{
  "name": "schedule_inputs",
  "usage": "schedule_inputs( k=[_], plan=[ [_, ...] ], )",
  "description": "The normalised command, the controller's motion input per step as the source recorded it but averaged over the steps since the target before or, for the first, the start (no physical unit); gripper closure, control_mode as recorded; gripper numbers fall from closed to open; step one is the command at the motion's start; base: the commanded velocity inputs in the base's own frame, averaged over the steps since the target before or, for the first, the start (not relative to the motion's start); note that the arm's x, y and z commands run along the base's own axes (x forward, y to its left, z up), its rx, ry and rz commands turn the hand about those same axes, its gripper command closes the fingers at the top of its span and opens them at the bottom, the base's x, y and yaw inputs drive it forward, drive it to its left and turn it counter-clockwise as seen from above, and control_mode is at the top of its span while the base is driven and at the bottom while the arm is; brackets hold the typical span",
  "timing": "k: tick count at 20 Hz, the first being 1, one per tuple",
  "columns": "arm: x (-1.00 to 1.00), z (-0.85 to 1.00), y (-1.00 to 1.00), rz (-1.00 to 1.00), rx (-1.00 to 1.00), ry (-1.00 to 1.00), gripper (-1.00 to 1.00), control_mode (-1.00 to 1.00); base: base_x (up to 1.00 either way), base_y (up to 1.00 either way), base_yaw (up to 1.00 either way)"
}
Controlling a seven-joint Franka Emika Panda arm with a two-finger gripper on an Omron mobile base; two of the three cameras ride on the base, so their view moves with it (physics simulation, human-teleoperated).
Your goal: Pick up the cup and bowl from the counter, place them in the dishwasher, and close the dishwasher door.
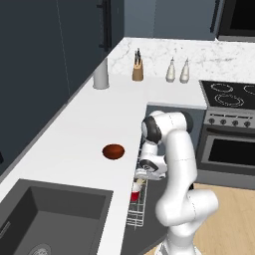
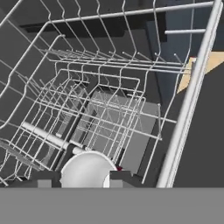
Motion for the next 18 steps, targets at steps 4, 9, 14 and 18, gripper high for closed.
schedule_inputs(
  k=[4,9,14,18],
  plan=[
    [-0.29,-0.83,-1.0,0.0,-0.03,0.04,-1.0,-1.0,0.0,0.0,0.0],
    [-0.44,-0.35,-1.0,-0.01,0.0,0.14,-1.0,-1.0,0.0,0.0,0.0],
    [-0.68,0.86,-0.46,0.0,0.12,-0.08,-1.0,-1.0,0.0,0.0,0.0],
    [-0.43,1.0,-0.45,0.0,0.14,-0.02,-1.0,-1.0,0.0,0.0,0.0]
  ],
)
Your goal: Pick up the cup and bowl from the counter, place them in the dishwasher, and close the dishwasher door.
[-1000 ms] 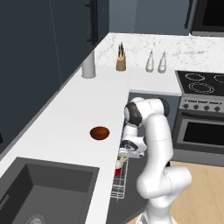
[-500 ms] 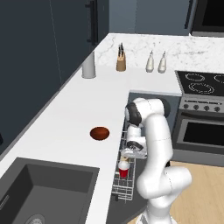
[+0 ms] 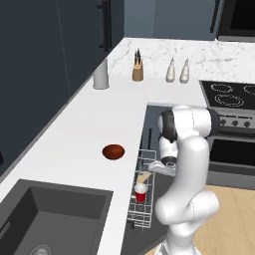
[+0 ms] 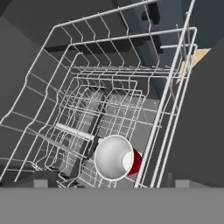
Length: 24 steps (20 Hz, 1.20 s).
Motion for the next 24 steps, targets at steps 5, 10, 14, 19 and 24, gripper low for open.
schedule_inputs(
  k=[5,10,14,19,24],
  plan=[
    [-0.09,1.0,-0.26,0.0,0.13,-0.01,-1.0,-1.0,0.0,0.0,0.0],
    [0.0,1.0,-0.03,0.0,0.17,0.0,-1.0,-1.0,0.0,0.0,0.0],
    [0.07,1.0,0.0,0.0,0.09,0.15,-1.0,-1.0,0.0,0.0,0.0],
    [0.03,1.0,0.05,0.0,0.01,0.27,-1.0,-1.0,0.0,0.0,0.0],
    [0.04,0.92,0.58,0.0,-0.12,0.25,-1.0,-1.0,0.0,0.0,0.0]
  ],
)
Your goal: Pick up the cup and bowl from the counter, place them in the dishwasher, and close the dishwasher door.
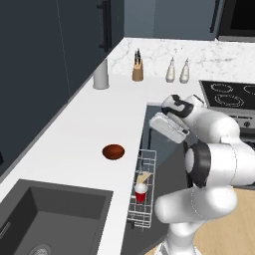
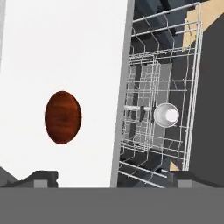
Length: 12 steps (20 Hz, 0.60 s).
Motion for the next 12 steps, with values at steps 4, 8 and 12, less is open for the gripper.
schedule_inputs(
  k=[4,8,12],
  plan=[
    [0.1,0.42,0.96,0.0,-0.25,0.03,-1.0,-1.0,0.0,0.0,0.0],
    [0.05,-0.06,0.93,0.0,-0.24,0.0,-1.0,-1.0,0.0,0.0,0.0],
    [0.13,-0.31,0.64,0.0,-0.16,0.0,-1.0,-1.0,0.0,0.0,0.0]
  ],
)
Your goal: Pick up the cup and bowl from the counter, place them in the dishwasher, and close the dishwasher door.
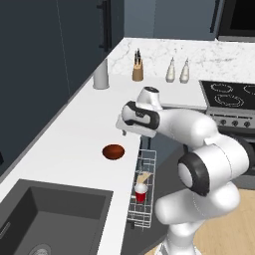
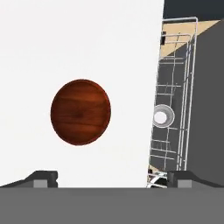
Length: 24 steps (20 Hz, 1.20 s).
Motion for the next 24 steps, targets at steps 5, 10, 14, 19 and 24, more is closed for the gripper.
schedule_inputs(
  k=[5,10,14,19,24],
  plan=[
    [0.21,-0.46,0.0,0.01,-0.07,0.0,-1.0,-1.0,0.0,0.0,0.0],
    [0.28,-0.5,0.01,0.02,-0.05,0.0,-1.0,-1.0,0.0,0.0,0.0],
    [0.31,-0.22,0.02,0.04,-0.01,-0.04,-1.0,-1.0,0.0,0.0,0.0],
    [0.24,-0.29,0.03,0.04,0.0,-0.03,-1.0,-1.0,0.0,0.0,0.0],
    [0.16,-0.28,0.24,0.02,0.0,-0.03,-1.0,-1.0,0.0,0.0,0.0]
  ],
)
